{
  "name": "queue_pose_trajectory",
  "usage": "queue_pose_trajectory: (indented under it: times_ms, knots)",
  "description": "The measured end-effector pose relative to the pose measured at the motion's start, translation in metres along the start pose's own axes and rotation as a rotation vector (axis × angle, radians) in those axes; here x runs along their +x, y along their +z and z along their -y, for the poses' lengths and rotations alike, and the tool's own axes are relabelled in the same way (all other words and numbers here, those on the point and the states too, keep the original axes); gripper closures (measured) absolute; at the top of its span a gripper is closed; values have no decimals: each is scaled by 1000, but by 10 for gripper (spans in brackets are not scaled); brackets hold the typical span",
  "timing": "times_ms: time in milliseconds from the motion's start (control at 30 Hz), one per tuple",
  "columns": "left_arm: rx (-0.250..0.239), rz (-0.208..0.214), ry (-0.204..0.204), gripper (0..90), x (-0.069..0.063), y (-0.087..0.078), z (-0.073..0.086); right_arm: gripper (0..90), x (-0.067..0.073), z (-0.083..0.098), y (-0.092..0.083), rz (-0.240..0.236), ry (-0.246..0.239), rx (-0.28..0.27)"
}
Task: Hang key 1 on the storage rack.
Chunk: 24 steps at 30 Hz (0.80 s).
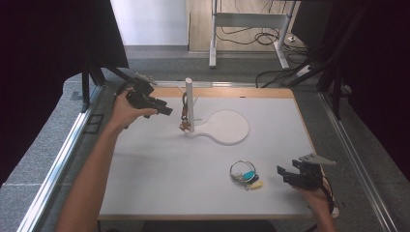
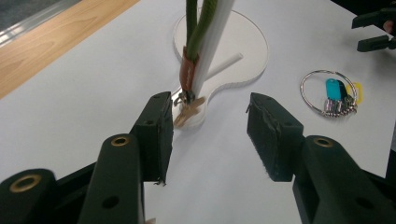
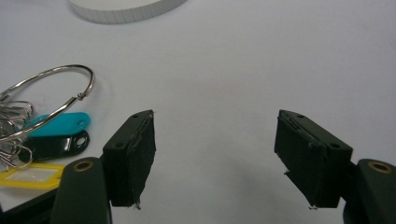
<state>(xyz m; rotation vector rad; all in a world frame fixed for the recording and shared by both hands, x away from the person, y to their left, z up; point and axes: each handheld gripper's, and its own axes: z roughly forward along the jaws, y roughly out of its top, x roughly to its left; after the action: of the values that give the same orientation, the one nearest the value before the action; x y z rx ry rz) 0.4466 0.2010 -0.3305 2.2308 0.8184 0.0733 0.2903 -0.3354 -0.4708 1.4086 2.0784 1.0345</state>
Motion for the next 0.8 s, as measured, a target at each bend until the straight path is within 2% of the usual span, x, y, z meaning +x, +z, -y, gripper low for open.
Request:
queue_pose_trajectory:
  times_ms: [133,367,600,800]
  knots:
    - [-28,-23,-2,502,-14,-4,15,287,-2,-3,-2,-5,12,-19]
    - [-39,-65,16,474,-37,-5,40,288,-2,-6,-2,-14,16,-21]
    - [-53,-79,7,456,-57,-3,68,289,1,-7,-2,-14,-4,-13]
    - [-54,-85,-3,451,-71,6,94,289,2,-7,-3,-11,-12,-13]
